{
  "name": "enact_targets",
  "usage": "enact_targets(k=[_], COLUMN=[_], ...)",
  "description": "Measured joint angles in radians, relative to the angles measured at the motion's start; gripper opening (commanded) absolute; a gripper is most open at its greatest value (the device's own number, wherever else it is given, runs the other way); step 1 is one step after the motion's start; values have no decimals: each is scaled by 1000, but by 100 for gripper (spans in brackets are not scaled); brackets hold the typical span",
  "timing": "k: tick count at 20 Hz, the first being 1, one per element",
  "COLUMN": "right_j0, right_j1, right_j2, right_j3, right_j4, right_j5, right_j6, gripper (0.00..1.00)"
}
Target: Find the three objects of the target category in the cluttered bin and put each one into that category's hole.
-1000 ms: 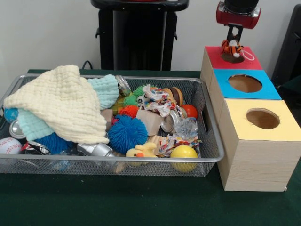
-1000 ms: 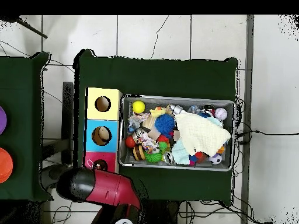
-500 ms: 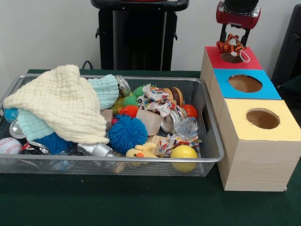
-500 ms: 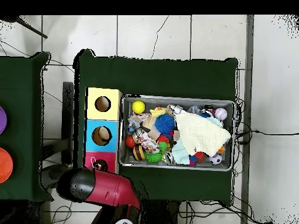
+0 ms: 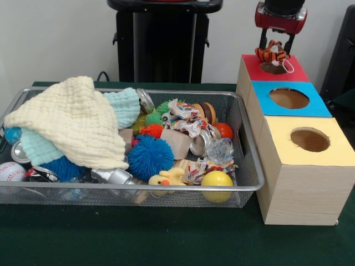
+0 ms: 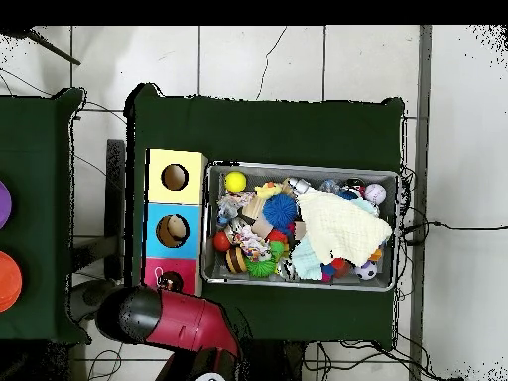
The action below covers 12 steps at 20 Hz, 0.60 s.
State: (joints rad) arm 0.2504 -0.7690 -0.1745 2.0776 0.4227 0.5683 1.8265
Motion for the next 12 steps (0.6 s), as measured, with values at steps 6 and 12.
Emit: enact_targets(k=[6, 12], right_j0=[1, 9], right_j1=[0, 0], right_j2=[-1, -5], right_j3=[0, 0], right_j4=[0, -11], right_j5=[0, -8], right_j6=[0, 0], gripper=[100, 0])
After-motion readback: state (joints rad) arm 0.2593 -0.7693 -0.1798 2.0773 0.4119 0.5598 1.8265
